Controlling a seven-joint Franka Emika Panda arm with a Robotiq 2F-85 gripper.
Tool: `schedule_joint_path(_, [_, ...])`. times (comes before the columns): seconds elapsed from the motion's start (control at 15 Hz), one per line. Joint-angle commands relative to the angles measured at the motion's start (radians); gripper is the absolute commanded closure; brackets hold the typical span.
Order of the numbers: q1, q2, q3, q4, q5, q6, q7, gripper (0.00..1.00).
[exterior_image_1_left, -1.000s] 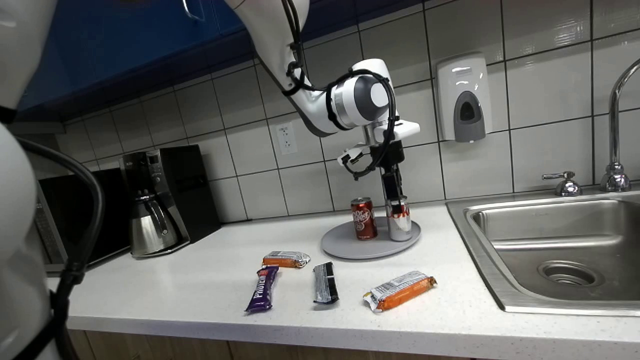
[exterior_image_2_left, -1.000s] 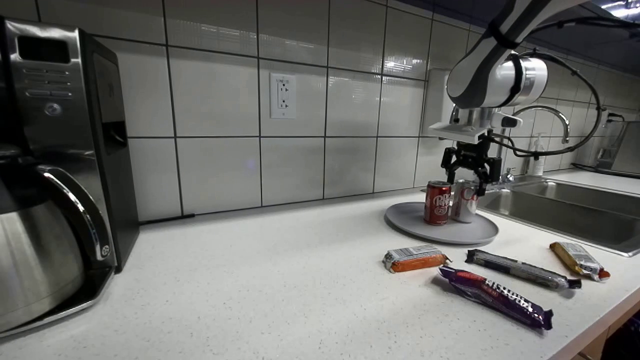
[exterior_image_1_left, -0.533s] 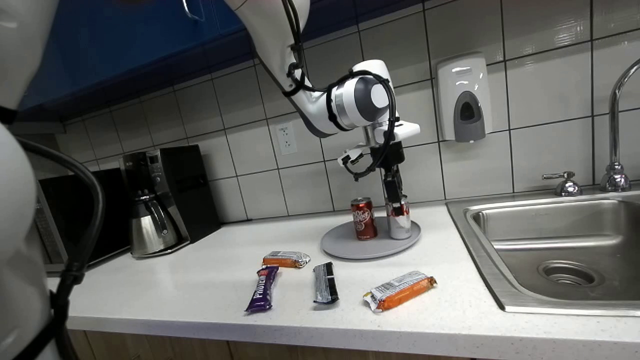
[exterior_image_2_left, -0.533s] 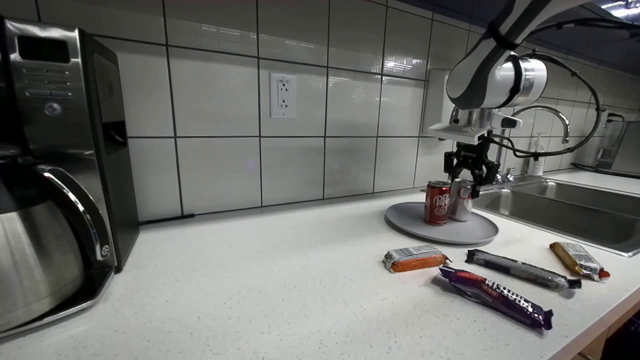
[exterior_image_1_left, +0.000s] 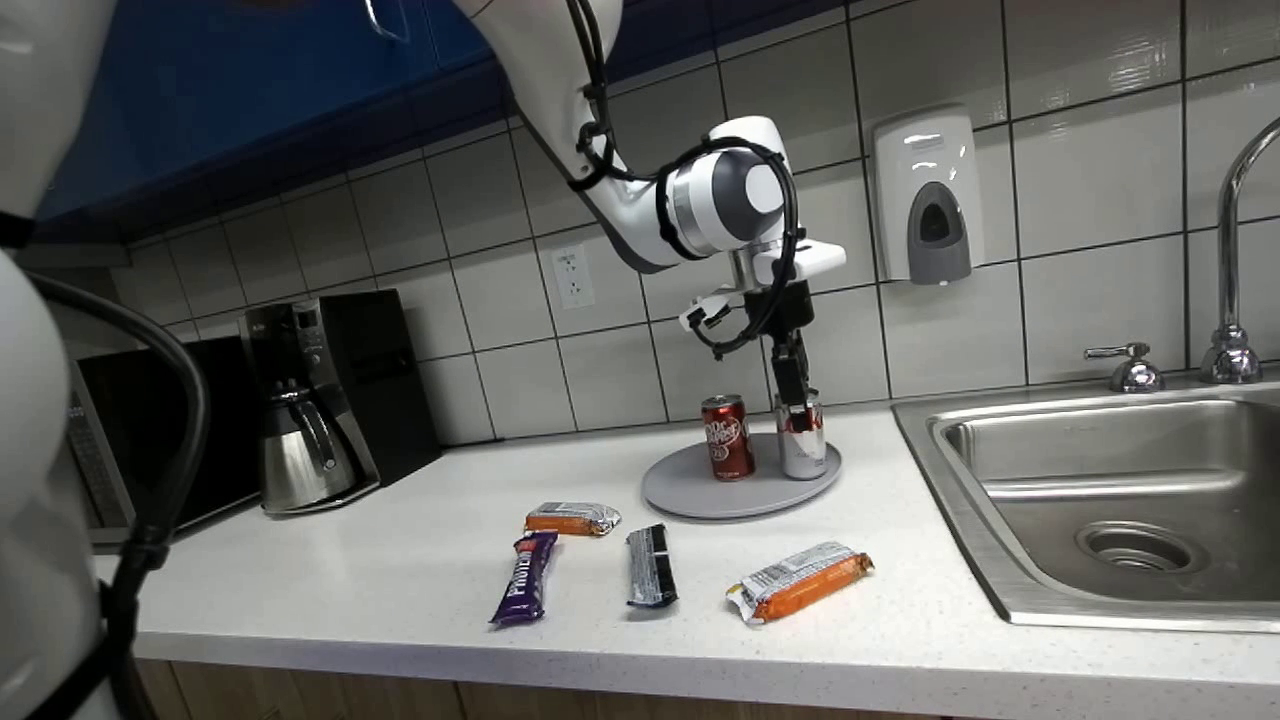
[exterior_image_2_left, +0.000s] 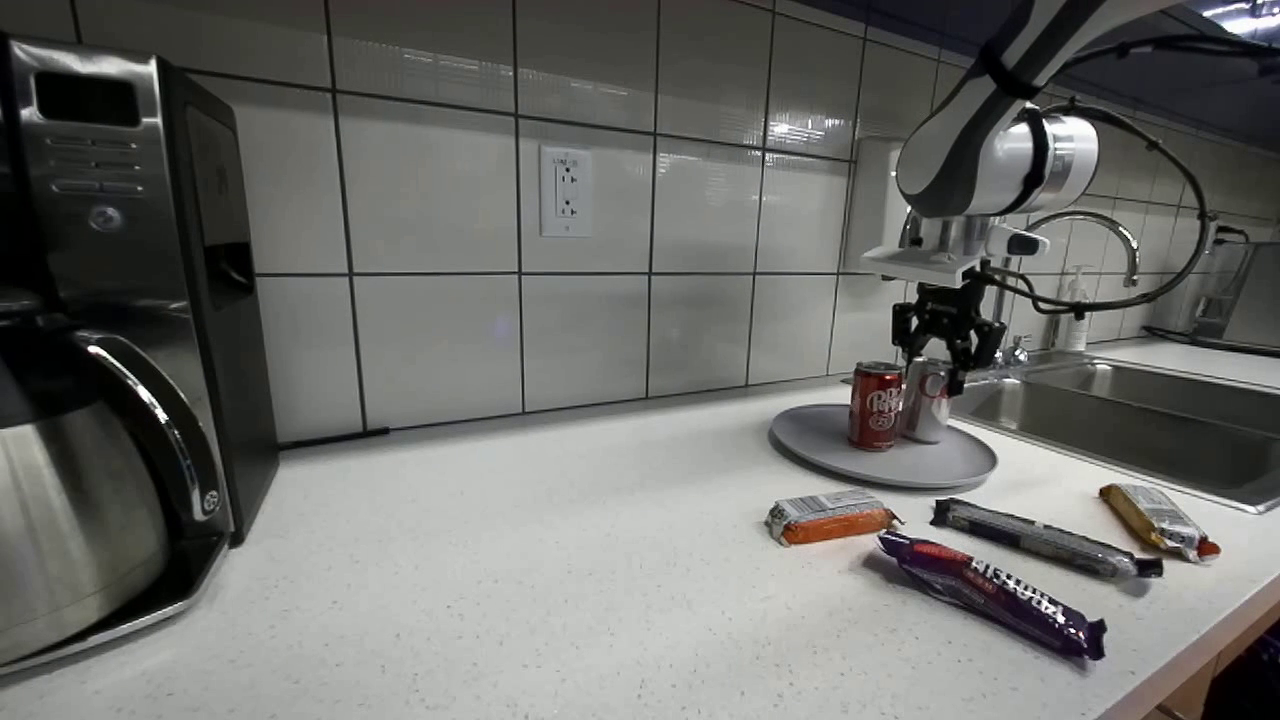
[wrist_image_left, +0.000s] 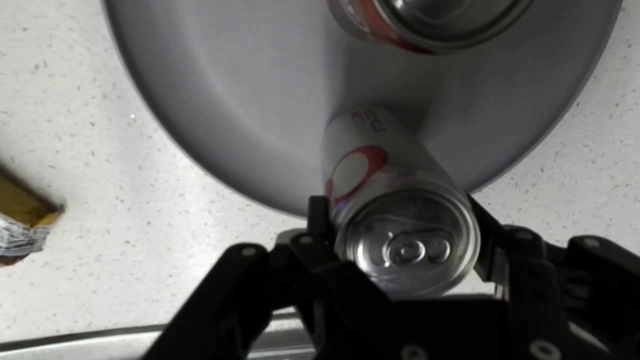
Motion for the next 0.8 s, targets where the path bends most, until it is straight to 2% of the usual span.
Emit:
schedule_joint_path(0.0, [-0.008,-0.043,-0.012,0.002,0.013,-0.056,-0.046,0.61])
schedule_joint_path(0.73, [-0.012,-0.115,-0.056,-0.021,-0.006,-0.092,-0.047,0.61])
